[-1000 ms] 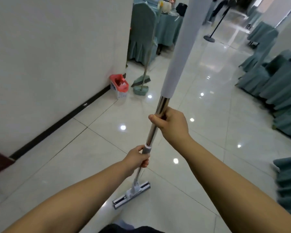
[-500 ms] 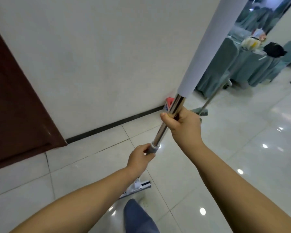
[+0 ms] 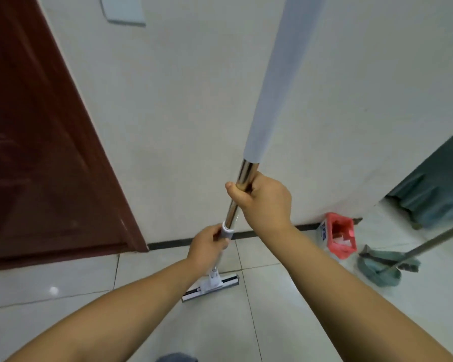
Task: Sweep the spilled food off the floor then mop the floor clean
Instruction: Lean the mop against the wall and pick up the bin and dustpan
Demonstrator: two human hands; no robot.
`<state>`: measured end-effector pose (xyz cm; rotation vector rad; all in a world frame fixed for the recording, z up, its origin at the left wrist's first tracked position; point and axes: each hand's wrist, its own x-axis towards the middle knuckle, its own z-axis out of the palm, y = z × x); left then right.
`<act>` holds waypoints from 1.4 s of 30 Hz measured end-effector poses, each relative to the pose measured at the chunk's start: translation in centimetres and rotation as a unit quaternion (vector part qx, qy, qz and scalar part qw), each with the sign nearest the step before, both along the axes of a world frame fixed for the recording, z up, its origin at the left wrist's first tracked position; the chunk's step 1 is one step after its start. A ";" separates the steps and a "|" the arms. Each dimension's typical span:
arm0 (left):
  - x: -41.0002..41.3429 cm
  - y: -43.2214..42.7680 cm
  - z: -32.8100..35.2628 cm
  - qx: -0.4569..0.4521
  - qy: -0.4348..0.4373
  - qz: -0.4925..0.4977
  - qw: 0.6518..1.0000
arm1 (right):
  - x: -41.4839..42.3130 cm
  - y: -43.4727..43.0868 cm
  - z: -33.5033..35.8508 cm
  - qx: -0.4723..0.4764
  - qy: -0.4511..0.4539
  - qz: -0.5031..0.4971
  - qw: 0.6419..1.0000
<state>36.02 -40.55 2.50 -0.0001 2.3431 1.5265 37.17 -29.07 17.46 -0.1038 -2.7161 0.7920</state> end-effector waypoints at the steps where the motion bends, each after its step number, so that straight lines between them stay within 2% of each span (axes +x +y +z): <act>1: -1.5 -0.1 0.0 -0.003 0.003 0.007 1.000 | -1.6 -0.2 0.0 0.010 -0.001 0.006 1.000; 6: -8.8 -0.9 -1.3 -0.005 -0.014 0.040 0.999 | -9.3 -1.0 -1.1 0.036 0.003 0.009 0.999; 16: -20.6 -3.9 -3.6 -0.074 -0.012 -0.017 0.997 | -21.4 -3.7 -2.9 0.045 -0.064 -0.005 0.997; 21: -24.2 -5.4 -4.6 -0.078 -0.021 -0.013 0.997 | -26.0 -5.3 -3.8 0.085 -0.093 0.009 0.992; 27: -27.4 -6.3 -5.4 -0.073 0.000 0.011 0.997 | -30.4 -7.2 -4.2 0.063 -0.105 0.023 0.992; 32: -29.7 -6.3 -5.7 -0.089 0.003 0.020 0.996 | -32.1 -6.3 -4.9 0.063 -0.107 0.056 0.991; 35: -30.9 -6.4 -6.4 -0.073 0.007 0.040 0.996 | -31.5 -3.7 -6.9 0.088 -0.097 0.037 0.991; 42: -32.1 -5.6 -8.0 -0.047 0.008 0.070 0.996 | -25.9 3.2 -14.2 0.051 -0.252 -0.043 0.965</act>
